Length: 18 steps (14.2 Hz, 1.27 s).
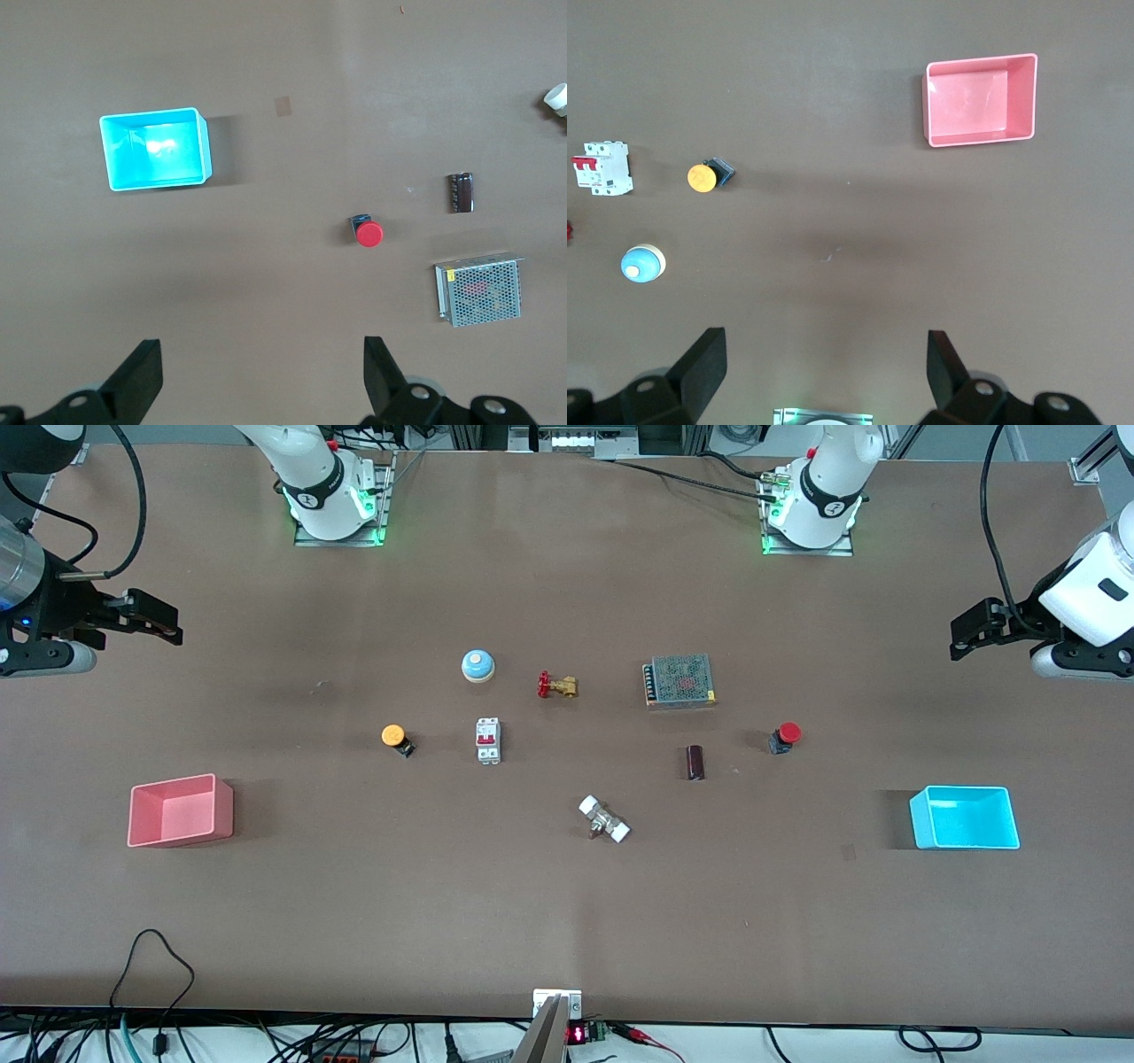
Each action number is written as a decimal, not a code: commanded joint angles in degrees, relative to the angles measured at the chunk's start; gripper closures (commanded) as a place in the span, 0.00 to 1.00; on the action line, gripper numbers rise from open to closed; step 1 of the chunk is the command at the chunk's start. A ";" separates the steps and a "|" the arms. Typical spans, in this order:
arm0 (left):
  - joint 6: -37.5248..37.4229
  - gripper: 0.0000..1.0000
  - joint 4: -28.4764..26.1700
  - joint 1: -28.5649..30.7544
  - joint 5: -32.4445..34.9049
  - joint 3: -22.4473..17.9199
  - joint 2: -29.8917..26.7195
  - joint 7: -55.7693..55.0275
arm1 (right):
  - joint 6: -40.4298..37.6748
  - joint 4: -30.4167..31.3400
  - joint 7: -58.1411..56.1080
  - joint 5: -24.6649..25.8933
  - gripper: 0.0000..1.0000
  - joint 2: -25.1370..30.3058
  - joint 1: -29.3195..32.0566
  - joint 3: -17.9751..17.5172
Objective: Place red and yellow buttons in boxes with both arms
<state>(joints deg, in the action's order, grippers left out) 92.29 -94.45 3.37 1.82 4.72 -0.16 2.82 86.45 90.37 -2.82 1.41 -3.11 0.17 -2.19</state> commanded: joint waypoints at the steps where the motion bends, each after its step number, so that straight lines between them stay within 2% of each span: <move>1: -1.41 0.00 1.99 -0.03 -0.59 0.20 0.86 -0.27 | 0.30 -0.01 -0.34 -0.36 0.00 0.03 0.18 -0.01; 6: -1.41 0.00 1.99 0.06 -0.59 0.21 0.86 -0.35 | 0.39 -0.01 0.45 -0.36 0.00 -0.06 0.09 -0.19; 13: -1.50 0.00 1.55 -0.03 -1.21 0.12 1.30 -0.36 | 0.04 0.07 -0.52 -0.36 0.00 -3.74 -0.87 -0.45; 16: -2.47 0.00 1.64 -1.69 -1.29 0.99 4.99 -1.23 | 2.05 1.21 -0.08 -1.14 0.00 -5.15 -3.59 -0.54; 18: -2.12 0.00 1.46 -2.40 -1.21 1.78 7.88 -10.06 | 7.57 4.89 0.53 -1.24 0.00 -4.81 -5.00 -0.54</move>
<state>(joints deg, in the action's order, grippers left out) 90.98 -94.54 1.72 1.50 5.71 4.28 -1.05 89.98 91.83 -2.77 0.82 -8.92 -3.53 -2.90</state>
